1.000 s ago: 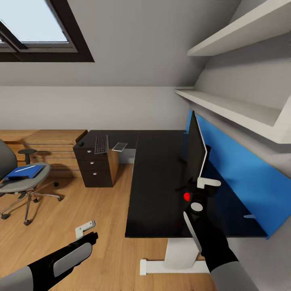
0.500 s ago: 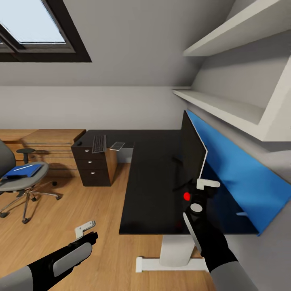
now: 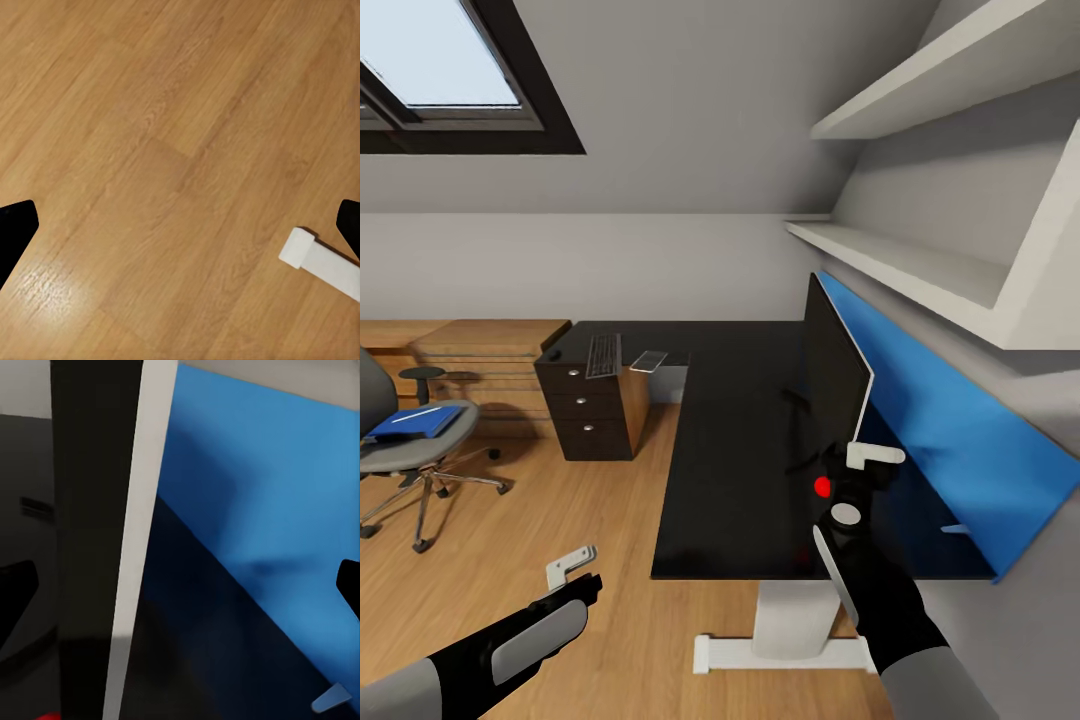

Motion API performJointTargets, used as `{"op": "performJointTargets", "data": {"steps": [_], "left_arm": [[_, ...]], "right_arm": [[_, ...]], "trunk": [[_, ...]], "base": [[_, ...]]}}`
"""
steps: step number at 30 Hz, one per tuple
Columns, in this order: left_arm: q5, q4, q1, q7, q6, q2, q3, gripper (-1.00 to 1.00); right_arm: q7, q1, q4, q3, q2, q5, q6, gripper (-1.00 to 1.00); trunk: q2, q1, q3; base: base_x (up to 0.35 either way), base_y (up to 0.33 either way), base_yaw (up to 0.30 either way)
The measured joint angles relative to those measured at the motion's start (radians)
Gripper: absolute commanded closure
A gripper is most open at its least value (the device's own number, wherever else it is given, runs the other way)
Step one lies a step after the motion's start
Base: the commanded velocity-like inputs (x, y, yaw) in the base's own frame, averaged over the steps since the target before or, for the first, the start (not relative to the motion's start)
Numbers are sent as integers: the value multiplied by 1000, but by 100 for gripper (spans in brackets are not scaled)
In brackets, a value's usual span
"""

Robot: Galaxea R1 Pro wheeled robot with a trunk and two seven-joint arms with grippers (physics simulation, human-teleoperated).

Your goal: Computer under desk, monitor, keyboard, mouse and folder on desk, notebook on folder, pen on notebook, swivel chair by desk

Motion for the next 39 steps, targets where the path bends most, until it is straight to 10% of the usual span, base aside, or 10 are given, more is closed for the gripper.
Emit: {"op": "performJointTargets", "data": {"steps": [16, 23, 39], "left_arm": [[3, 54, 0, -3, -3, 5, 9, -100], [0, 293, 0, -299, 3, 1, 150, -100], [-1, 299, 0, -307, 1, 1, 156, -100]], "right_arm": [[4, 0, -3, 4, -1, -1, -4, -100], [3, 0, -3, 2, -1, -1, -6, -100], [4, 0, -3, 2, -1, -1, -6, -100]], "trunk": [[0, 0, 0], [0, 0, 0], [0, 0, 0]], "base": [[-5, -31, 0], [0, 0, 0], [0, -54, 0]]}}
